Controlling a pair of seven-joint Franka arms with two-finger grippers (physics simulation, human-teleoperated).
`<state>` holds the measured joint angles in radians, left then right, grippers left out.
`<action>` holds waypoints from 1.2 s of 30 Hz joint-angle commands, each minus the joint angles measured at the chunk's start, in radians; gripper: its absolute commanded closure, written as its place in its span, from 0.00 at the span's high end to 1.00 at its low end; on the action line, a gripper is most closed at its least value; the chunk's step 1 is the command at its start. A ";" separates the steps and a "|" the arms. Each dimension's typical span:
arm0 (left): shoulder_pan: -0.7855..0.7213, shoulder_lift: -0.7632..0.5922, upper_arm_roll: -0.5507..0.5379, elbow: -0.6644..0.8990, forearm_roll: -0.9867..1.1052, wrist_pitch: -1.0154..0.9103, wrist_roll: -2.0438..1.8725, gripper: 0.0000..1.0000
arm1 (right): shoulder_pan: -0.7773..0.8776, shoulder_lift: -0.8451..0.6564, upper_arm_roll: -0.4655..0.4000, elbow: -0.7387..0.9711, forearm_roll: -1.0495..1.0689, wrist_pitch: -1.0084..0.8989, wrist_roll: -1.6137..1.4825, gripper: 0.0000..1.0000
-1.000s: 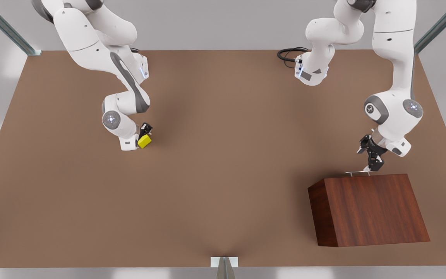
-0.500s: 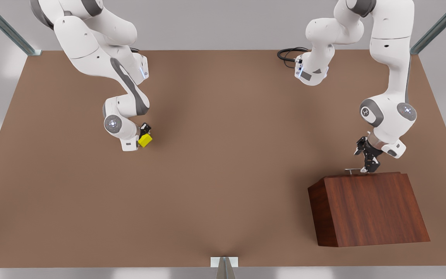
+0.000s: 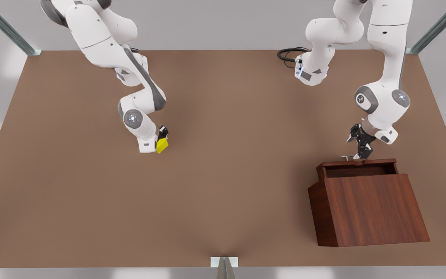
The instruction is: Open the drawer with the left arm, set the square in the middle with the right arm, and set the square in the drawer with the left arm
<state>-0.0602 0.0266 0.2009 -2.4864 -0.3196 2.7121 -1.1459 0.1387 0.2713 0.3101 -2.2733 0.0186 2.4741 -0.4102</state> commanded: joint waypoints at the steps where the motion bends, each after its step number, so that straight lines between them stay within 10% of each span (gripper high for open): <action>1: -0.001 -0.002 0.002 -0.003 -0.009 0.000 0.000 1.00 | 0.024 0.006 0.001 0.014 -0.005 0.000 0.013 0.52; 8: -0.010 -0.082 0.003 -0.078 -0.009 -0.011 -0.008 1.00 | 0.637 0.457 -0.109 0.759 -0.002 -0.078 0.600 0.54; 13: -0.020 -0.135 0.006 -0.124 -0.010 -0.012 -0.025 1.00 | 0.730 0.738 -0.174 1.147 -0.037 -0.066 0.683 0.54; 15: -0.024 -0.152 0.008 -0.143 -0.010 -0.012 -0.026 1.00 | 0.728 0.737 -0.177 1.135 -0.035 -0.075 0.682 0.81; 16: -0.026 -0.171 0.008 -0.146 -0.010 -0.018 -0.028 1.00 | 0.723 0.730 -0.177 1.107 -0.035 -0.066 0.683 1.00; 22: -0.090 -0.412 0.075 -0.106 0.181 -0.210 0.058 1.00 | 0.733 0.605 -0.204 1.002 -0.075 -0.066 0.843 1.00; 25: -0.132 -0.194 0.025 0.161 0.188 -0.339 0.495 1.00 | 0.688 0.353 -0.247 0.795 -0.071 -0.081 0.821 1.00; 29: -0.242 0.085 0.002 0.658 0.183 -0.721 0.819 1.00 | 0.311 -0.127 -0.249 0.653 -0.074 -0.685 0.662 1.00; 33: -0.268 0.226 -0.164 0.871 0.185 -0.831 0.979 1.00 | -0.151 -0.106 -0.252 0.811 -0.054 -0.837 0.505 1.00; 36: -0.273 0.308 -0.314 0.908 0.192 -0.838 1.192 1.00 | -0.162 -0.103 -0.253 0.813 -0.054 -0.834 0.430 1.00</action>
<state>-0.3513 0.3445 -0.1158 -1.5786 -0.1333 1.8757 0.0951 -0.0284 0.1701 0.0567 -1.4619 -0.0353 1.6411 -0.0326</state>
